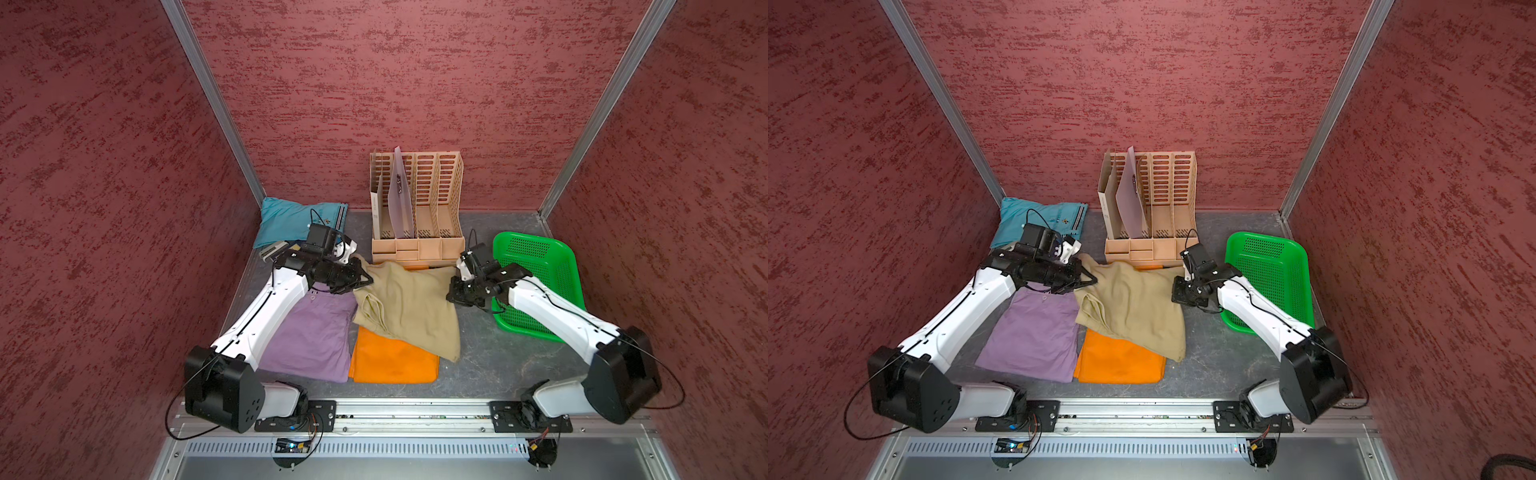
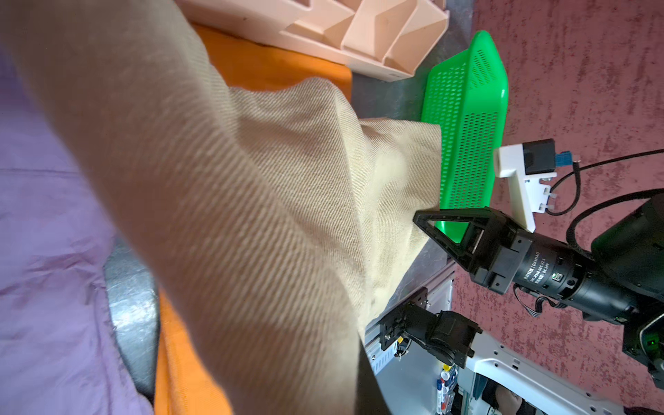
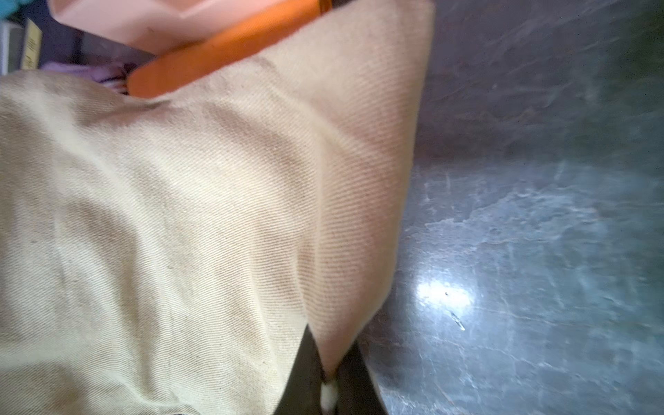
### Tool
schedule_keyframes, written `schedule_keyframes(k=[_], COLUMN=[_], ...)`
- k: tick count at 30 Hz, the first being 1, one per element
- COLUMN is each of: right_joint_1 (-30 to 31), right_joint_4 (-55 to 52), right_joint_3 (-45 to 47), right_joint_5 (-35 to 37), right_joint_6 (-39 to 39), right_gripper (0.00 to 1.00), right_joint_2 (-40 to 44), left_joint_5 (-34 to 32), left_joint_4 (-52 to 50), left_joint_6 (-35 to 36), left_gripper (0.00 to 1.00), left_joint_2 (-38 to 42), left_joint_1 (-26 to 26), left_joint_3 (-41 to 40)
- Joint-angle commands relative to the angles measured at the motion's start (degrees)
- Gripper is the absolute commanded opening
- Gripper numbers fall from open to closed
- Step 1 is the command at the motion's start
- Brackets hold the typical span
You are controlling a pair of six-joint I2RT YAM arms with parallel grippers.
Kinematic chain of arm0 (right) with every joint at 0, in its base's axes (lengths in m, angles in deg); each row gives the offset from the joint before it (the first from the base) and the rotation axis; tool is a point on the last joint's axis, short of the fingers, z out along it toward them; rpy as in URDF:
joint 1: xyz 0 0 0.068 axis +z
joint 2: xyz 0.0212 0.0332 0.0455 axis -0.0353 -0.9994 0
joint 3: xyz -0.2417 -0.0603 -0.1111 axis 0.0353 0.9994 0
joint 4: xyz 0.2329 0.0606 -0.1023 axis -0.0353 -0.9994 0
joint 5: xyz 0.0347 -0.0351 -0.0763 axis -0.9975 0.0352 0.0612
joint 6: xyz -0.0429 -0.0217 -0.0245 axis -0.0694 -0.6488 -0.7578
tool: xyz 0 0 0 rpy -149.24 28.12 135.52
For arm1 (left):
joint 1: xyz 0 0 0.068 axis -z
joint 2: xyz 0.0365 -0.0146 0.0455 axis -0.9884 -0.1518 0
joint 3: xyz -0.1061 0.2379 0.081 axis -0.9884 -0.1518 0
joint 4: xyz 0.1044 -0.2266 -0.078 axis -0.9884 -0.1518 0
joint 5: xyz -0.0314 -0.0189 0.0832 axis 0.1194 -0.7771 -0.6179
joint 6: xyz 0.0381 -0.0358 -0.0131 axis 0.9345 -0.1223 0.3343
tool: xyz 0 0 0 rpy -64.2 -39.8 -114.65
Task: Put the folded long pants in the basket
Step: Pick up the long pant at the center of the board, then adjust the basket at the center of the board.
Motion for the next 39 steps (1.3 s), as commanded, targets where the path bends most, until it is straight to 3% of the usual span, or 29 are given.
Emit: schedule_keyframes(k=[1, 9, 23, 27, 34, 39], right_joint_1=[-3.67, -14.8, -34.39, -39.6, -40.37, -40.07], right_joint_4=[-5.81, -12.61, -12.89, -9.5, -3.49, -2.36], right_joint_3=[-3.95, -8.5, -3.89, -3.09, -7.53, -12.86], right_joint_5=[2.96, 5.78, 9.67, 5.97, 1.86, -3.14], right_joint_6=[-2.05, -2.26, -1.07, -0.61, -1.3, -2.28], right_gripper=[0.0, 0.0, 0.0, 0.0, 0.0, 0.0], right_joint_2=[4.39, 11.75, 16.62, 12.66, -3.37, -16.14], left_joint_5=[1.07, 1.1, 4.08, 5.01, 1.87, 0.65], left_joint_4=[-1.6, -2.28, -1.99, 4.4, 7.49, 9.21], left_joint_6=[-0.63, -1.62, -4.43, -7.71, -7.24, -6.46], left_gripper=[0.0, 0.0, 0.0, 0.0, 0.0, 0.0], left_joint_2=[1.31, -10.36, -52.54, -57.17, -58.72, -56.12], left_joint_1=[2.17, 8.59, 20.96, 23.08, 26.13, 27.51], left_joint_3=[6.31, 26.68, 74.93, 76.33, 74.57, 68.2])
